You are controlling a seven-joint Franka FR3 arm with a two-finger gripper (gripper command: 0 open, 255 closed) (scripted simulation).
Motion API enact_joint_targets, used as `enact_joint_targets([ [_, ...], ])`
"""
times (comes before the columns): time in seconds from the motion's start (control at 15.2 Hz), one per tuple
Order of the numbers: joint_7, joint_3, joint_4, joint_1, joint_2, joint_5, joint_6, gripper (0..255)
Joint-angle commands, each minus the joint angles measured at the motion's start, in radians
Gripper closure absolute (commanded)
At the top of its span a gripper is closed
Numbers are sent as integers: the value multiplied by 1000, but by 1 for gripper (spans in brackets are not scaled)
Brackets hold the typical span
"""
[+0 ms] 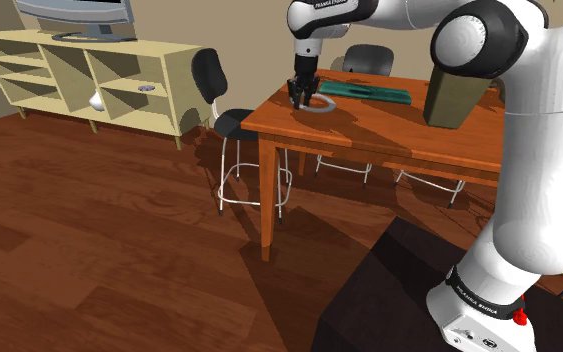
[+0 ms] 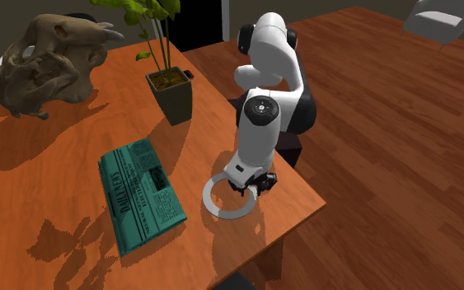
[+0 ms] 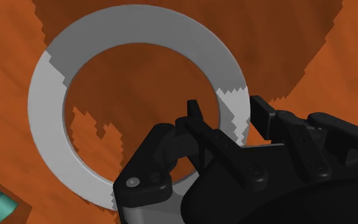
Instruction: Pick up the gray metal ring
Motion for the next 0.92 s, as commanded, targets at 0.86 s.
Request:
enact_joint_targets([
  [0.86,5,0,227,-12,34,4,-195,255],
])
